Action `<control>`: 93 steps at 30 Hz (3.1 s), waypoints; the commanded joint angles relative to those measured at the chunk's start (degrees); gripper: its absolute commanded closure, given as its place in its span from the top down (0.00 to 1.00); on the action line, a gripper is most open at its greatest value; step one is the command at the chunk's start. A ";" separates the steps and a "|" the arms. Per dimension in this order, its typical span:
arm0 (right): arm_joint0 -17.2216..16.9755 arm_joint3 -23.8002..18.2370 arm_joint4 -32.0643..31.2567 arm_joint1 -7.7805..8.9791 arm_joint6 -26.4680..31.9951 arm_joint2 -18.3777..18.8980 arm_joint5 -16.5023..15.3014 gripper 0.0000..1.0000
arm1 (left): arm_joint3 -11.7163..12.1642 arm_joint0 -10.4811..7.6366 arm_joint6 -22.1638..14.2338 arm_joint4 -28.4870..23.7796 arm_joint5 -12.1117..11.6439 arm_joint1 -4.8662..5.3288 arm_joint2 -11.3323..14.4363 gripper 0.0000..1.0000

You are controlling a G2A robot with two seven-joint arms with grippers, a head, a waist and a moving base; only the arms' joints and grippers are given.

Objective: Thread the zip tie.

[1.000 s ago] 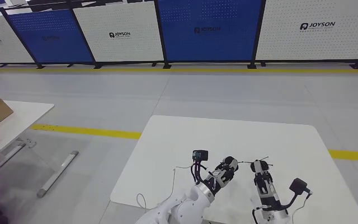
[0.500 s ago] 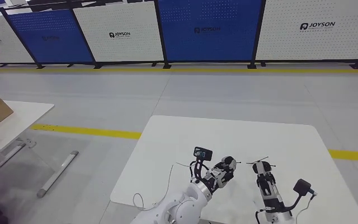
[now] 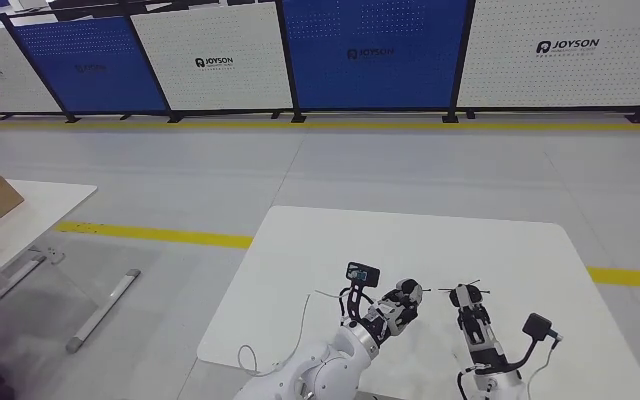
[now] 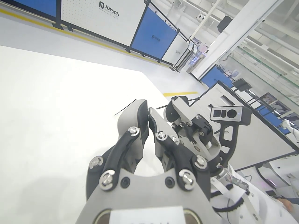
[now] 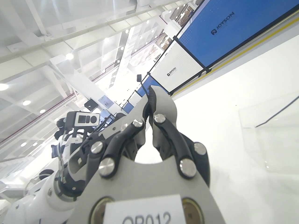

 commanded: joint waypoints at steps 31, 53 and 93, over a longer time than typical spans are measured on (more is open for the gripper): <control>-1.60 -1.70 -0.90 1.43 0.40 0.31 0.00 0.00 | 0.00 0.00 0.00 0.00 0.00 0.00 0.00 0.00; 1.54 0.31 -0.48 1.05 1.04 -1.53 0.00 0.00 | 0.00 0.00 0.00 0.00 0.00 0.00 0.00 0.00; 2.96 0.82 -0.38 3.51 -0.29 -3.81 0.00 0.00 | 0.00 0.00 0.00 0.00 0.00 0.00 0.00 0.00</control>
